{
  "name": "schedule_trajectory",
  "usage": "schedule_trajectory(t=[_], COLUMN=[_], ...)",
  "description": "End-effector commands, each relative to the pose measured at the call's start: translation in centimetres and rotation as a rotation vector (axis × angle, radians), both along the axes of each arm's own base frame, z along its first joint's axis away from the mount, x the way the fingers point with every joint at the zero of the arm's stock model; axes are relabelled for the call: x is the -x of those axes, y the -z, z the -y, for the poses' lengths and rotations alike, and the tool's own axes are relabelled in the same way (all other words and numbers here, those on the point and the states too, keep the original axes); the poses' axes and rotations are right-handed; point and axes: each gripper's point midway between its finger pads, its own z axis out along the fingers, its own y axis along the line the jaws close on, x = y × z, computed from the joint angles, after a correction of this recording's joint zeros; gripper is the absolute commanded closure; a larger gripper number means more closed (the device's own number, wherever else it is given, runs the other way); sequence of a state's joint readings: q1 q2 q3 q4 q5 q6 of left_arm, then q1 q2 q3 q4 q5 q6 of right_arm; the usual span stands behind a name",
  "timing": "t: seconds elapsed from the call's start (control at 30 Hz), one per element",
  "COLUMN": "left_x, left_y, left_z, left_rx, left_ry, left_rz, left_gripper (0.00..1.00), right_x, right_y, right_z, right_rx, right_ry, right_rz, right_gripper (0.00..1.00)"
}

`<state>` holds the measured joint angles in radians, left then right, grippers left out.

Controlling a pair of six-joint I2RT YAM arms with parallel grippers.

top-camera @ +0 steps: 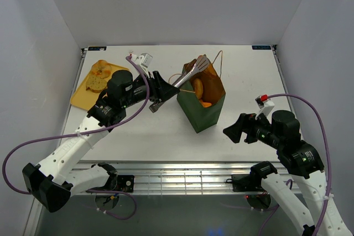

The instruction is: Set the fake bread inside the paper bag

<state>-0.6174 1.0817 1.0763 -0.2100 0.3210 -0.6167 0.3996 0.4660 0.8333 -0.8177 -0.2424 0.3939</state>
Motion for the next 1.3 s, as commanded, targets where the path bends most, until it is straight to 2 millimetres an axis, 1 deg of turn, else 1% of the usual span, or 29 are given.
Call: schedule_trajectory(t=[0.0, 0.37, 0.57, 0.73, 0.8, 0.83, 0.87, 0.93, 0.97, 1.03, 1.07, 1.1, 1.13, 1.17, 1.2, 1.23, 1.27], left_x=[0.7, 0.8, 0.9, 1.0, 1.2, 0.9, 1.0, 0.7, 0.5, -0.1, -0.6, -0.7, -1.2, -1.8, -2.2, -2.6, -3.0], left_y=[-3.6, -3.7, -4.1, -5.1, -5.9, -6.3, -7.2, -7.9, -8.7, -9.2, -8.9, -9.7, -9.7, -9.3, -9.2, -8.9, -8.1], left_z=[-0.4, -0.5, -0.9, -1.4, -2.1, -2.7, -3.3, -4.2, -4.9, -5.7, -6.4, -6.8, -7.6, -8.7, -9.3, -10.0, -10.8], left_rx=[0.046, 0.046, 0.039, 0.049, 0.050, 0.043, 0.041, 0.002, -0.015, -0.067, -0.106, -0.119, -0.160, -0.209, -0.241, -0.279, -0.347], left_ry=[0.004, 0.002, -0.012, -0.032, -0.053, -0.090, -0.111, -0.151, -0.186, -0.222, -0.263, -0.279, -0.318, -0.375, -0.408, -0.440, -0.464], left_rz=[0.088, 0.088, 0.099, 0.123, 0.154, 0.171, 0.191, 0.231, 0.244, 0.273, 0.265, 0.283, 0.307, 0.302, 0.305, 0.306, 0.305], left_gripper=[0.43, 0.42, 0.42, 0.42, 0.43, 0.43, 0.43, 0.43, 0.43, 0.43, 0.43, 0.43, 0.43, 0.43, 0.43, 0.43, 0.43], right_x=[0.2, 0.3, 0.2, 0.3, 0.3, 0.3, 0.3, 0.3, 0.3, 0.4, 0.3, 0.3, 0.3, 0.3, 0.3, 0.3, 0.3], right_y=[0.1, 0.1, 0.2, 0.1, 0.1, 0.1, 0.1, 0.1, 0.2, 0.2, 0.2, 0.1, 0.1, 0.2, 0.0, 0.1, 0.1], right_z=[-0.2, -0.2, -0.2, -0.3, -0.3, -0.2, -0.3, -0.3, -0.3, -0.3, -0.3, -0.3, -0.3, -0.3, -0.3, -0.3, -0.3], right_rx=[-0.009, -0.010, -0.010, -0.012, -0.012, -0.011, -0.012, -0.014, -0.013, -0.014, -0.013, -0.013, -0.013, -0.012, -0.014, -0.013, -0.013], right_ry=[-0.009, -0.012, -0.012, -0.016, -0.015, -0.013, -0.016, -0.015, -0.015, -0.017, -0.015, -0.017, -0.017, -0.016, -0.019, -0.017, -0.017], right_rz=[-0.003, -0.002, -0.003, -0.003, -0.004, -0.004, -0.003, -0.004, -0.005, -0.005, -0.005, -0.005, -0.005, -0.006, -0.002, -0.005, -0.005], right_gripper=[0.10, 0.10, 0.10, 0.10, 0.10, 0.10, 0.10, 0.10, 0.10, 0.10, 0.10, 0.10, 0.10, 0.10, 0.10, 0.10, 0.10])
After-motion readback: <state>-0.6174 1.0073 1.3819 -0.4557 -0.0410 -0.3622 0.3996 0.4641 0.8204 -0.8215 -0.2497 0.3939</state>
